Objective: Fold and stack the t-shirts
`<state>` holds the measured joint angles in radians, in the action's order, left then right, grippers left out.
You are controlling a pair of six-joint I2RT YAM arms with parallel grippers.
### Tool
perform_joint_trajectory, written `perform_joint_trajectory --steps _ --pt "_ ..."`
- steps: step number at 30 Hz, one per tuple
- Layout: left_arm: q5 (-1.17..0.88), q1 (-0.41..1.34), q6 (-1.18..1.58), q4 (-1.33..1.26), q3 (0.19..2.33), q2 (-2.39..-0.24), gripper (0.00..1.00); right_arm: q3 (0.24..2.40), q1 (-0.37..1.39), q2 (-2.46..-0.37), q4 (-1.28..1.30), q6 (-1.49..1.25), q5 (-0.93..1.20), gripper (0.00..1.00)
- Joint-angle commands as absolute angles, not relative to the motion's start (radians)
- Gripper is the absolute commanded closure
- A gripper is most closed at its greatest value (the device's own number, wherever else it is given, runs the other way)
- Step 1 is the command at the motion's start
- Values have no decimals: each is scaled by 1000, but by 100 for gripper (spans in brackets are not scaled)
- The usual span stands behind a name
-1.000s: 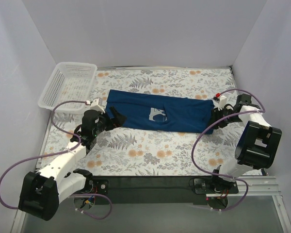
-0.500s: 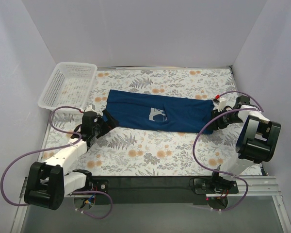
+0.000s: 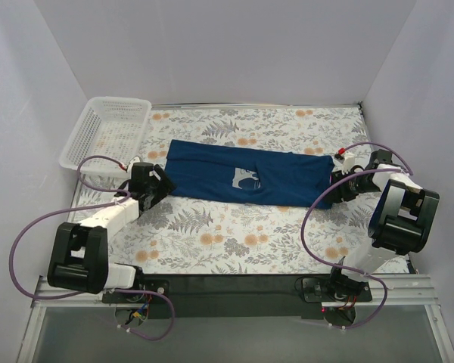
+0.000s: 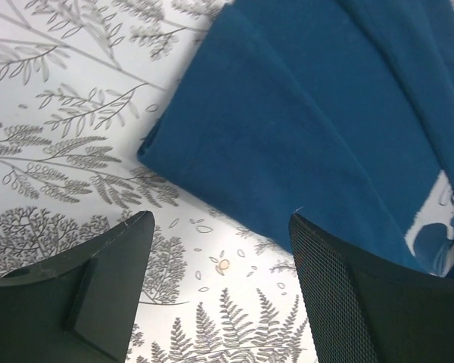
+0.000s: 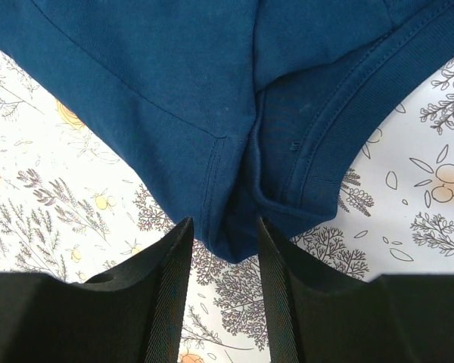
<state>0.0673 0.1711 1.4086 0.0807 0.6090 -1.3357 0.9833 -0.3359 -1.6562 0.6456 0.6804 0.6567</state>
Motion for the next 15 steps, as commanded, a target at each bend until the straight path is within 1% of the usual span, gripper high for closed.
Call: perform_joint_trajectory --steps 1,6,8,10,11,13,15 --pt "133 164 1433 129 627 -1341 34 973 -347 -1634 630 684 680 61" --pt "169 161 1443 135 637 -1382 34 973 -350 -1640 630 683 681 61" --pt "176 158 1447 135 646 -1413 39 973 -351 -1641 634 681 683 61" --pt "175 155 1451 130 655 -1430 41 969 -351 -1637 634 680 686 61" --pt "173 150 1454 121 655 -1433 45 969 -353 -1631 637 683 686 61" --pt "163 147 1454 107 650 -1434 49 965 -356 -1623 641 687 690 61" --pt "155 140 1450 95 650 -1440 56 963 -359 -1617 649 692 695 61"
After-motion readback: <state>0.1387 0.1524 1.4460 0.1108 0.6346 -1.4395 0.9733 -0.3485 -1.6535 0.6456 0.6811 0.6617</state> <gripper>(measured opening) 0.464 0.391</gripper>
